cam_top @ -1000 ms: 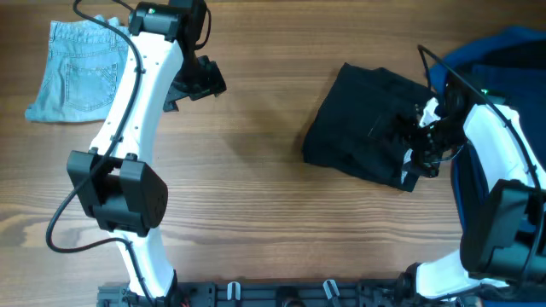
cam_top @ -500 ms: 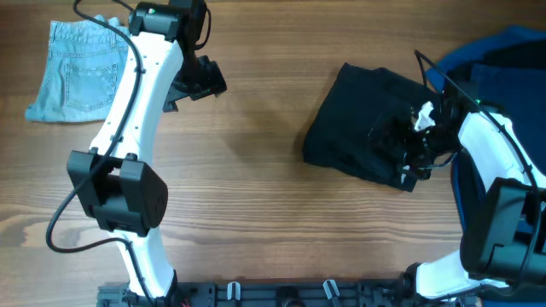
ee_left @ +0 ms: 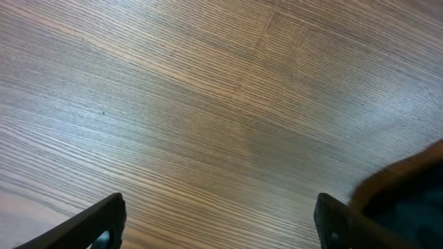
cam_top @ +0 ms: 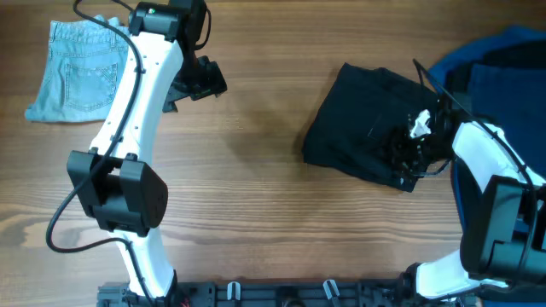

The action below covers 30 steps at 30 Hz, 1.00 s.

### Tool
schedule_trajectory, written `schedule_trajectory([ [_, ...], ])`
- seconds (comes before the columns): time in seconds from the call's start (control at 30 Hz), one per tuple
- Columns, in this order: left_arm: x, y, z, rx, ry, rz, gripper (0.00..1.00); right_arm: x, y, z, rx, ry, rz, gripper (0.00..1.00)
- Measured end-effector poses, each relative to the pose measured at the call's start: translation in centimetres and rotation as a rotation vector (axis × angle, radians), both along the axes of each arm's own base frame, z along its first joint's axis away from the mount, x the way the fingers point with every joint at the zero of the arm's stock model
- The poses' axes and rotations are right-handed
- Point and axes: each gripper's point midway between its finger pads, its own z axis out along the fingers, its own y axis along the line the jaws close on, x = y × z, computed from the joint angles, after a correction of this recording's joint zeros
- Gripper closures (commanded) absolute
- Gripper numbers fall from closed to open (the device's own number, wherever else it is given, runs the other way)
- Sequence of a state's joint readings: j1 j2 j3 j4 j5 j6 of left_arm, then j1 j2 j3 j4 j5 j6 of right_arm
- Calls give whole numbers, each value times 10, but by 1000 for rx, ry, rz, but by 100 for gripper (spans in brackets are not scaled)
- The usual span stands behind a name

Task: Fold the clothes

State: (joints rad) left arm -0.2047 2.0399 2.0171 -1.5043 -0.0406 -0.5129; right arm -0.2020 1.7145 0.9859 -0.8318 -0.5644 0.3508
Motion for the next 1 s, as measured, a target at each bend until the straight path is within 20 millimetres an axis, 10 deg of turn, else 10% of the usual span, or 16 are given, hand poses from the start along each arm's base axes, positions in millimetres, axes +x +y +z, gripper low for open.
schedule_trajectory([
  [0.17, -1, 3, 0, 16, 4, -2, 11, 2, -7, 0, -43, 19, -27, 91],
  [0.6, 2, 2, 0, 14, -8, -2, 10, -31, -83, 15, -503, 241, -23, 88],
  [0.7, 2, 2, 0, 14, -7, -2, 9, -47, -101, 17, -616, 326, -75, 29],
  [0.93, 2, 2, 0, 14, -7, -2, 11, -62, -132, 26, -814, 406, -180, 26],
  [1.0, 2, 2, 0, 14, -7, -2, 12, -64, -133, 28, -819, 418, -188, 11],
])
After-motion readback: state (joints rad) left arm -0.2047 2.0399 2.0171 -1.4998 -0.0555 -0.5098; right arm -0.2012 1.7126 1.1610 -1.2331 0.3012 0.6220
